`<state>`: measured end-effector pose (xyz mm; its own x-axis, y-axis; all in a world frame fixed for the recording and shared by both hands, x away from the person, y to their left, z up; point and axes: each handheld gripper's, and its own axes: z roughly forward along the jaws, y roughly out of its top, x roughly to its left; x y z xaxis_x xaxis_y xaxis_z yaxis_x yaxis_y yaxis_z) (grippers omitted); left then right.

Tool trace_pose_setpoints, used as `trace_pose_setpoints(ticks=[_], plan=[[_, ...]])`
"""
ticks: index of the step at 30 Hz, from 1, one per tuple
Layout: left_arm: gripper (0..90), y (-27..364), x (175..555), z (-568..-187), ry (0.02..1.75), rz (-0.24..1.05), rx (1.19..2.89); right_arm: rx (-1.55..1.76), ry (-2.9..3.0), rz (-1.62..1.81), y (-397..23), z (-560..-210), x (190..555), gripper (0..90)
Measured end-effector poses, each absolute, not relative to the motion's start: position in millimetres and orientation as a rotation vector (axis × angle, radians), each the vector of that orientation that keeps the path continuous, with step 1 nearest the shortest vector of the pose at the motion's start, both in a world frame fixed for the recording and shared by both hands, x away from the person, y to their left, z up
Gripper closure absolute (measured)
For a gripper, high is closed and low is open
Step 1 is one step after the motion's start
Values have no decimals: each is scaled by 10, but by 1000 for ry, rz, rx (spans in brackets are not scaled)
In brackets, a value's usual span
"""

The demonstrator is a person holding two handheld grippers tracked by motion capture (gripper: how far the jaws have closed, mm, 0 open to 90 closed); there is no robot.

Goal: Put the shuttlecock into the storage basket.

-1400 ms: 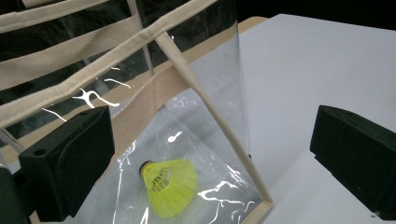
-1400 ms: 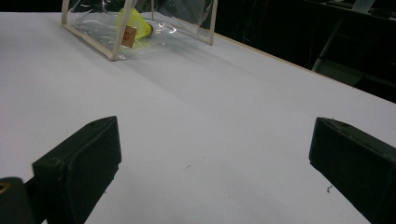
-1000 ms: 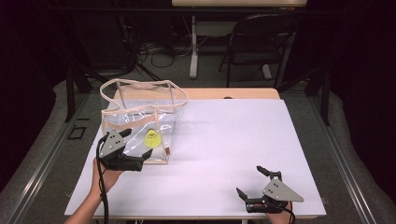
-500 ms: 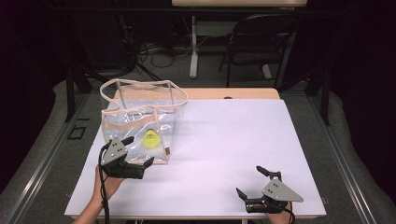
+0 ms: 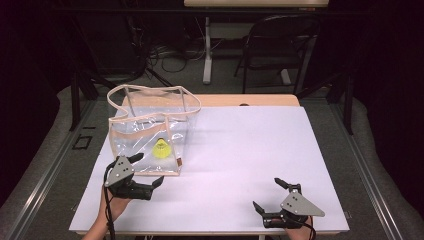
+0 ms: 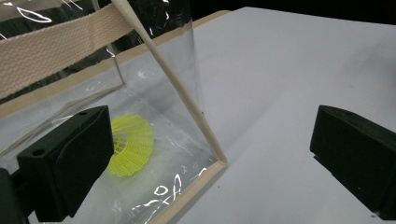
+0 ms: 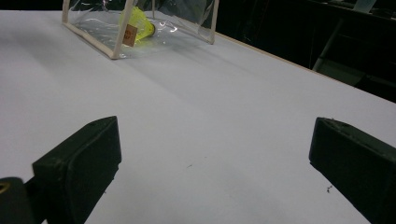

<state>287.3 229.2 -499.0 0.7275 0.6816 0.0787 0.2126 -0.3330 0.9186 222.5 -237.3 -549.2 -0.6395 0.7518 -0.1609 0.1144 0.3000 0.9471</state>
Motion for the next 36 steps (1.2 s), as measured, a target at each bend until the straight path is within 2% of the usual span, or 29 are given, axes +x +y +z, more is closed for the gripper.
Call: trace_pose_setpoints(ticks=[36], plan=[[0, 2353, 2602, -5437, 677, 526, 1872, 763, 1975, 1355, -2366, -5489, 2222, 19]])
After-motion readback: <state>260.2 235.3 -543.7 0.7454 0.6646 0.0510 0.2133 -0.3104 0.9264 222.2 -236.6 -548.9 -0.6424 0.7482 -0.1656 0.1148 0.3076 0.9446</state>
